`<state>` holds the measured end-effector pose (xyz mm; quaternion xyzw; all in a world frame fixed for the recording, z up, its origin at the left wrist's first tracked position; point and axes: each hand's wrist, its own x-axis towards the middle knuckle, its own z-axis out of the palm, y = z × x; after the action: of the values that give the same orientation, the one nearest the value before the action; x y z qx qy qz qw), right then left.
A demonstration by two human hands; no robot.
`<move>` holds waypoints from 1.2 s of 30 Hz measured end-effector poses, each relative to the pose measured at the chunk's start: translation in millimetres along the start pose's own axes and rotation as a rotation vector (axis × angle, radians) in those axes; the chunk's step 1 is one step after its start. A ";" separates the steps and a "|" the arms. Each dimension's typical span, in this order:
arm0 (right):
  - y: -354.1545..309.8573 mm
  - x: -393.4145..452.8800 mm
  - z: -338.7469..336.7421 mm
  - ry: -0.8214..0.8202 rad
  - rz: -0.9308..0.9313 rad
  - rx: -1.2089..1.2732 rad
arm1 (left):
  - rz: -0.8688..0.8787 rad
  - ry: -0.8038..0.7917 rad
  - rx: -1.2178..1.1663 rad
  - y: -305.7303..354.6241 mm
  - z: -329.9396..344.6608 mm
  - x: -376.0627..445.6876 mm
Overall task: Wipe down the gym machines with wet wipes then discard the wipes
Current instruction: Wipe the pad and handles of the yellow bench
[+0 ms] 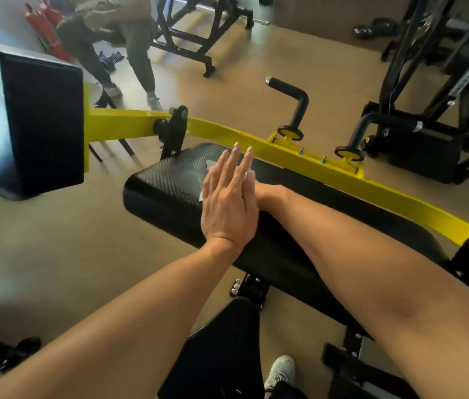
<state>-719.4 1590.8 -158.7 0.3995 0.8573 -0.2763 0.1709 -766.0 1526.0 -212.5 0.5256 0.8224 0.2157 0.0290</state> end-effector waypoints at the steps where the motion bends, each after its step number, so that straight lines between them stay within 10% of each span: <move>1: -1.0 -8.6 9.8 0.048 -0.042 0.027 | -0.274 -0.171 -0.104 -5.1 12.5 -2.0; 4: 2.7 -18.8 31.2 0.166 -0.108 0.155 | -0.512 -0.349 -0.207 21.7 36.4 5.0; 7: 14.4 -15.0 52.9 0.201 -0.084 0.127 | 0.042 0.160 -0.329 -32.3 8.3 -25.8; 9: 23.8 -10.2 65.9 0.171 -0.023 0.100 | 0.207 0.208 -0.633 -51.8 -12.2 -44.2; 21: -107.2 25.6 92.6 0.343 -0.200 -0.349 | -0.246 0.187 -0.761 -152.0 -62.5 -110.3; 28: -129.1 44.5 104.8 0.433 -0.213 -0.639 | -0.207 0.293 -0.658 -191.7 -93.0 -107.1; 36: -70.5 -20.8 125.3 0.515 0.100 -0.336 | -0.029 0.132 -0.713 -127.0 -69.9 -93.2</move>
<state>-752.4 1464.9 -223.1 0.4642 0.8853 -0.0116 0.0253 -851.9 1376.6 -214.9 0.4554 0.7030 0.5222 0.1604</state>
